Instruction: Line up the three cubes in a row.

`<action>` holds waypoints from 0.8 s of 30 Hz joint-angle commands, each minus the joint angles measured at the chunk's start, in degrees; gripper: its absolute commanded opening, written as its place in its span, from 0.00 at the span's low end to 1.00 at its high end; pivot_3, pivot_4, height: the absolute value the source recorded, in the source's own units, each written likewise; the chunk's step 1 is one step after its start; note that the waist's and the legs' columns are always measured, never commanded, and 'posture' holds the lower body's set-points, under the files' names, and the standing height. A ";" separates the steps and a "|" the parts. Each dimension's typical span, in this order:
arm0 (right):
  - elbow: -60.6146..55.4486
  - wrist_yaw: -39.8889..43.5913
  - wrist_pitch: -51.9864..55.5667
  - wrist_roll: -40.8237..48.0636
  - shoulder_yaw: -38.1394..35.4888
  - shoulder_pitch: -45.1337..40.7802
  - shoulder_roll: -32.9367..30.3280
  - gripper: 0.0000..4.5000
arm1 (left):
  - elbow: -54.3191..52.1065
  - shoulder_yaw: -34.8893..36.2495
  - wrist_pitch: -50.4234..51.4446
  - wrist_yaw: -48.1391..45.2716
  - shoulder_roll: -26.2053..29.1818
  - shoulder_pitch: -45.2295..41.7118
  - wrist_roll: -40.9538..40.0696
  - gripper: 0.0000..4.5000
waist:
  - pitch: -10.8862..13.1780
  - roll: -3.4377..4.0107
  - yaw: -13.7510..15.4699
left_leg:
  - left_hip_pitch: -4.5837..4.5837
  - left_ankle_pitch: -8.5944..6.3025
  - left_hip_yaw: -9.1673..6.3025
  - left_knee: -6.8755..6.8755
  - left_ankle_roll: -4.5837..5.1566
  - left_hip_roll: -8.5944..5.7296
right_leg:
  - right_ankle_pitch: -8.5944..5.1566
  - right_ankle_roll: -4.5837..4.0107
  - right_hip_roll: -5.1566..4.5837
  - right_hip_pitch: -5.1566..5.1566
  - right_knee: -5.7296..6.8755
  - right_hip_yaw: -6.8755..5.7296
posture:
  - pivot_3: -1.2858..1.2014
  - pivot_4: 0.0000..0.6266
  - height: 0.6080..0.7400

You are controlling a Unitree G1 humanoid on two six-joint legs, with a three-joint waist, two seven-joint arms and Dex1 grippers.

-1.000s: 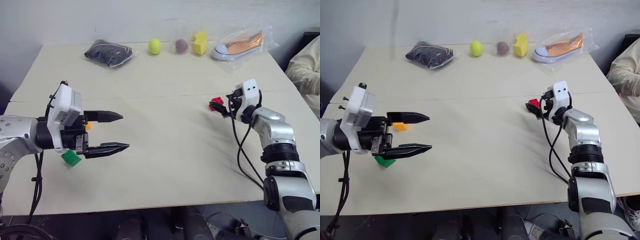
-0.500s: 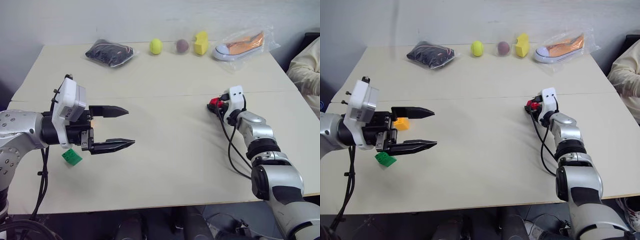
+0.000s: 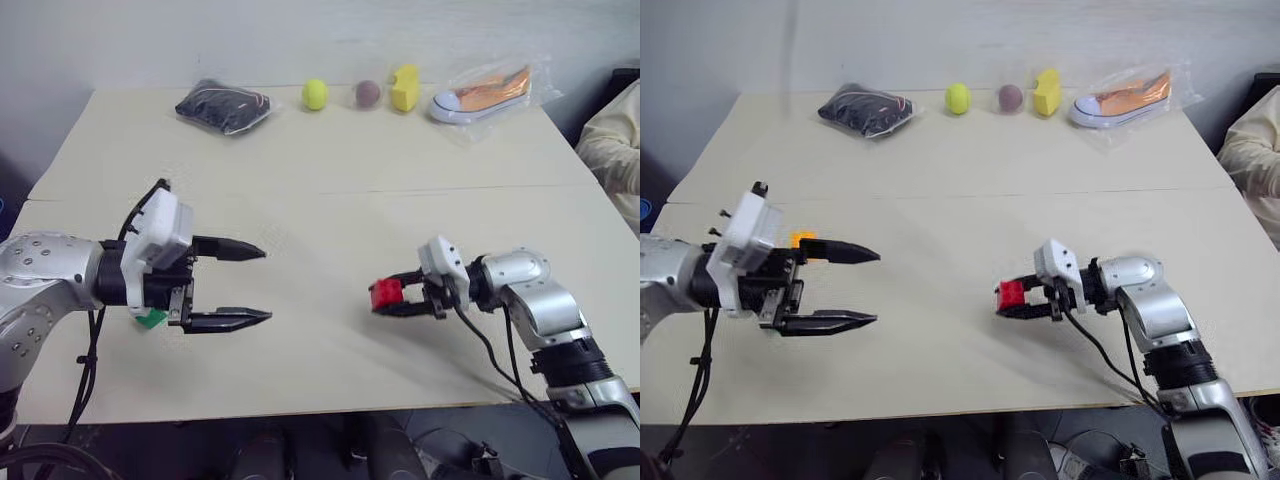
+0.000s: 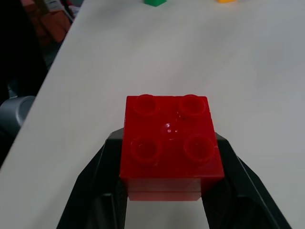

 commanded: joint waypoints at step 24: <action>0.47 0.45 -7.20 -3.78 2.51 1.58 0.12 0.94 | -3.10 4.37 -0.01 2.87 -0.17 5.07 1.06 1.00 | 0.00 0.00 -0.03 | -0.01 0.02 0.01 0.02 0.02 -0.01 | -0.01 -0.02 -0.03 -0.02 0.02 0.01 | 0.52 0.24 1.00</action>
